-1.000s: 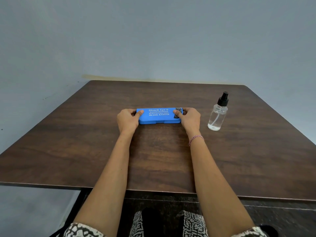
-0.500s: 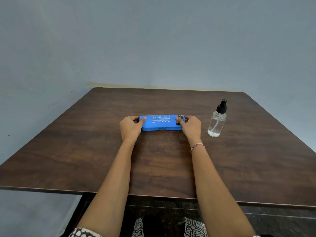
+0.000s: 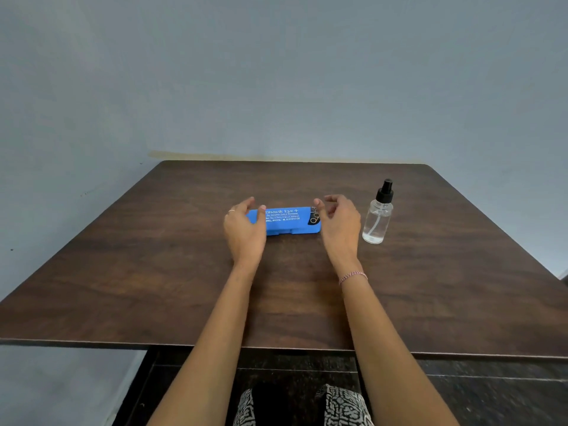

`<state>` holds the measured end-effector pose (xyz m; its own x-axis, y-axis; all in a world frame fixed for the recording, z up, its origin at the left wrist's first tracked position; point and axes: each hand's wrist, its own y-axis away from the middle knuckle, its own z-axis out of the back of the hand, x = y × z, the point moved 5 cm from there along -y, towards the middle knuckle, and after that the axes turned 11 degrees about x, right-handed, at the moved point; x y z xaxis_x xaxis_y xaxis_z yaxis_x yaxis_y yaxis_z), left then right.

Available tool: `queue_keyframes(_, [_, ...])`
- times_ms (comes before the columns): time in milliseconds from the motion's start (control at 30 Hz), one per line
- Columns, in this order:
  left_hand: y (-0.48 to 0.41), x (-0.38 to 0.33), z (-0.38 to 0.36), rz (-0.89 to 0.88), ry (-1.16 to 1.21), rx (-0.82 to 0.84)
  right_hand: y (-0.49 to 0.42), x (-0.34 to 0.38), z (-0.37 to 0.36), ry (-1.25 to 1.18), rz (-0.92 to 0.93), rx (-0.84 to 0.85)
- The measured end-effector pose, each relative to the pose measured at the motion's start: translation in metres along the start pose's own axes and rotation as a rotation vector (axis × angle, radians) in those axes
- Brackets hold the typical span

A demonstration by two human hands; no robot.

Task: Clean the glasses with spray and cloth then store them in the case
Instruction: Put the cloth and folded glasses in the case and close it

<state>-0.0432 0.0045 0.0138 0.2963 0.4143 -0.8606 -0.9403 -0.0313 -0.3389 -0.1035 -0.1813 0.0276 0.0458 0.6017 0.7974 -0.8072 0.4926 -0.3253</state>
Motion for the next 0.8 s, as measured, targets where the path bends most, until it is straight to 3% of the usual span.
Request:
queue_keyframes(100, [0.016,-0.023,-0.026,-0.031,0.075,0.078,0.012,0.000,0.026,-0.071,-0.020,-0.007])
queue_keyframes(267, [0.043,-0.058,-0.077,-0.045,0.143,0.247,0.013,-0.035,0.073,-0.085,-0.147,0.136])
queue_keyframes(433, [0.054,-0.076,-0.116,-0.014,0.190,0.341,0.011,-0.051,0.122,0.001,-0.162,0.044])
queue_keyframes(667, [0.057,-0.087,-0.151,0.017,0.134,0.464,-0.010,-0.080,0.099,-0.046,-0.219,0.160])
queue_keyframes(800, [0.055,-0.086,-0.153,0.004,0.117,0.452,-0.016,-0.079,0.094,-0.055,-0.192,0.175])
